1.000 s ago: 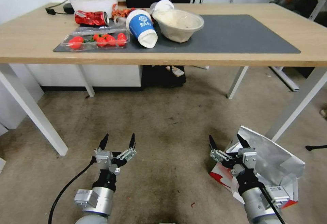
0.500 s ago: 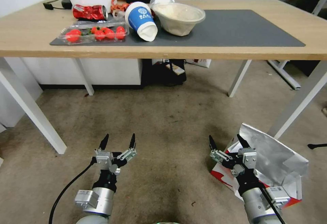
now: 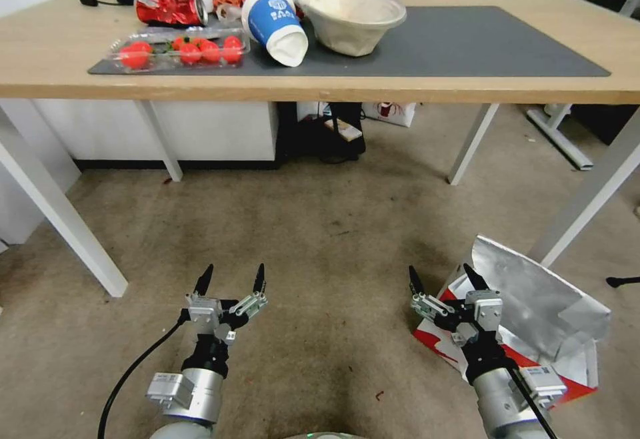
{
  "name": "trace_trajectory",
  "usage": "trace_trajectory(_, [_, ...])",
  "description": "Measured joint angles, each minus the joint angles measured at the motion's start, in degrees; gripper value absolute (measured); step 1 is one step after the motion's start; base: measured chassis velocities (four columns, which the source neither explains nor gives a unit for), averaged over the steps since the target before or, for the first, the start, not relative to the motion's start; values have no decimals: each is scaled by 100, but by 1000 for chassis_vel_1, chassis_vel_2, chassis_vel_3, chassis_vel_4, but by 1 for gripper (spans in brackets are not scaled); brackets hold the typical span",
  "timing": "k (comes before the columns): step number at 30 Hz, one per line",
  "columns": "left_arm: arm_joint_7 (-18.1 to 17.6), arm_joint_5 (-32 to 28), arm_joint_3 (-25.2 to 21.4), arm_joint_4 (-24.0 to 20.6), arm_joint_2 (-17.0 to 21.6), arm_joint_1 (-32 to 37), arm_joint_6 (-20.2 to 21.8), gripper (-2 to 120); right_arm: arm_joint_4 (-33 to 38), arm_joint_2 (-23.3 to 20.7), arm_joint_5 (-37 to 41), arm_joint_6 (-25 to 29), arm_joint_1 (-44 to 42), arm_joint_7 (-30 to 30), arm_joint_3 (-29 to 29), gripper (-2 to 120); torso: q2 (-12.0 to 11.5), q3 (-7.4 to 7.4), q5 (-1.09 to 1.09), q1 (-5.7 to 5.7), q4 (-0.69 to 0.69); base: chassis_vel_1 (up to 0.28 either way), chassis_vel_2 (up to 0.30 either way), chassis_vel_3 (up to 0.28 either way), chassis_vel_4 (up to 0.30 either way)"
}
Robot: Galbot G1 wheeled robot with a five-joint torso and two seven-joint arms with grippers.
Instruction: Pick up the food delivery bag from the floor and place it on the table.
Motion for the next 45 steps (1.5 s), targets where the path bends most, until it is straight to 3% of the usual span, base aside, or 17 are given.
trace_trajectory(8, [3,-37,16,65,-1,-2,-114,100,-15,-63,0,34,-2,2,9,100,17,0,0,0,0,0,0,0,0])
trace_trajectory(12, [44,109,-2,70,40,10,-136,100,23,-486,94,186,29,-243,237,100,27,0,1,1,0,0,0,0,0])
trace_trajectory(14, [35,140,4,70,76,9,-192,100,-93,-949,371,314,94,-531,635,100,32,-1,1,2,0,0,0,0,0])
trace_trajectory(15, [35,140,4,70,76,9,-192,100,-93,-949,371,314,94,-531,635,100,32,-1,1,2,0,0,0,0,0])
trace_trajectory(19, [31,215,20,87,99,16,-275,100,-878,-2200,1631,545,266,-1383,1732,100,41,0,4,5,0,0,0,0,0])
trace_trajectory(20, [31,215,20,87,99,16,-275,100,-878,-2200,1631,545,266,-1383,1732,100,41,0,4,5,0,0,0,0,0])
trace_trajectory(25, [21,213,51,87,81,-1,-286,100,-1823,-3041,2504,703,474,-2329,2352,100,48,0,2,7,0,0,0,0,0])
trace_trajectory(27, [21,213,53,87,81,-2,-286,100,-1863,-3071,2521,711,484,-2370,2372,100,48,0,2,6,0,0,0,0,0])
trace_trajectory(29, [21,202,61,102,65,-9,-291,100,-2476,-3494,2583,872,657,-2898,2603,100,51,0,2,7,0,0,0,0,0])
trace_trajectory(33, [23,199,74,116,33,-22,-294,100,-3142,-3866,2465,1085,898,-3158,2727,100,53,0,2,8,1,0,0,0,0])
trace_trajectory(45, [-19,227,107,139,-51,-18,-305,100,-4211,-4667,1541,1026,1367,-2738,2427,100,59,0,1,8,0,0,0,0,0])
